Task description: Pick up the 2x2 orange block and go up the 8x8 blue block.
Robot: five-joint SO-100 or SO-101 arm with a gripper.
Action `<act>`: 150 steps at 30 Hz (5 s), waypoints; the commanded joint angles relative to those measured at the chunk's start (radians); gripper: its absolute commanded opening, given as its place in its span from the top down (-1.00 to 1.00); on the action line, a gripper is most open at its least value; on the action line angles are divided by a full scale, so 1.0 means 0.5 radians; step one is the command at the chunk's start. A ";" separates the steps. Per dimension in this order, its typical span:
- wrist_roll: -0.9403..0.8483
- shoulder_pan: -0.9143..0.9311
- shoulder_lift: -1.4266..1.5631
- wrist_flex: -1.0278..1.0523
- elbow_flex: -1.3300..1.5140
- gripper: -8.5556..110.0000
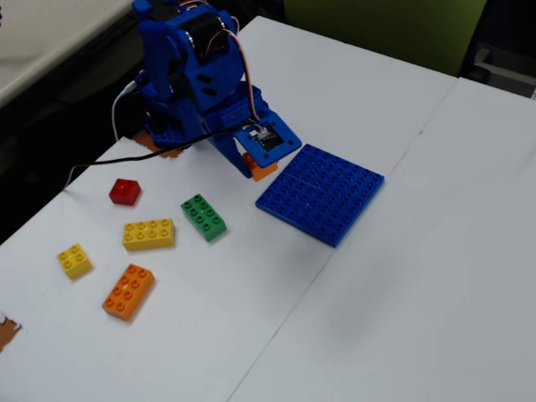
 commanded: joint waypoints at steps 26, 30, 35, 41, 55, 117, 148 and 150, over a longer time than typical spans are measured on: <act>0.015 -0.657 -0.396 -0.043 -0.295 0.86; 0.031 -0.678 -0.436 -0.040 -0.295 0.86; 0.037 -0.693 -0.457 -0.009 -0.295 0.86; 0.067 -0.693 -0.494 -0.006 -0.337 0.86; 0.052 -0.653 -0.571 -0.037 -0.430 0.86; -0.015 -0.607 -0.598 0.052 -0.436 0.86; -0.021 -0.601 -0.604 0.040 -0.436 0.86; -0.021 -0.601 -0.604 0.043 -0.436 0.86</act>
